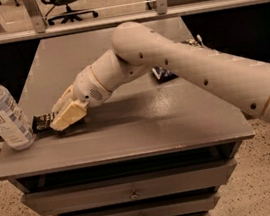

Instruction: Move rxbar chocolate near blue plastic bottle

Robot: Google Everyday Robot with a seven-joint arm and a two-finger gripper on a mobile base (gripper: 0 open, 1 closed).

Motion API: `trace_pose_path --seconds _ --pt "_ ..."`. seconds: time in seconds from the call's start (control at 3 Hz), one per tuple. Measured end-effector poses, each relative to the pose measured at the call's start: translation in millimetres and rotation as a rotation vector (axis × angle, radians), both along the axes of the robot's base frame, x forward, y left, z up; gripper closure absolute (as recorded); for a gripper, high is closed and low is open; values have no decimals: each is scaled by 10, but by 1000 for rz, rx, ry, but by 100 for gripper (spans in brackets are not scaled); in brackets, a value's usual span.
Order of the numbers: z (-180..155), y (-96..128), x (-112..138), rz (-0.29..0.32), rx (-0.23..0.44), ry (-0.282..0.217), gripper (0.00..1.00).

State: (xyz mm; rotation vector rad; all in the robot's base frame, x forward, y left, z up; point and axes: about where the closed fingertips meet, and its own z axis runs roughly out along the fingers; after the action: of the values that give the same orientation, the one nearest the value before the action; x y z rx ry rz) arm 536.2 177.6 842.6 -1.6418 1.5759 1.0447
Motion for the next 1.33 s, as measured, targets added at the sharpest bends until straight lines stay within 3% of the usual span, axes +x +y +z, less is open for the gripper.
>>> trace_pose_path --seconds 0.33,0.67,1.0,1.33 --pt "34 31 -53 12 1 0 13" --pt "143 -71 -39 -6 -2 -22 0" --pt "334 -350 86 -57 -11 -68 0" --pt "705 -802 281 -103 12 -156 0"
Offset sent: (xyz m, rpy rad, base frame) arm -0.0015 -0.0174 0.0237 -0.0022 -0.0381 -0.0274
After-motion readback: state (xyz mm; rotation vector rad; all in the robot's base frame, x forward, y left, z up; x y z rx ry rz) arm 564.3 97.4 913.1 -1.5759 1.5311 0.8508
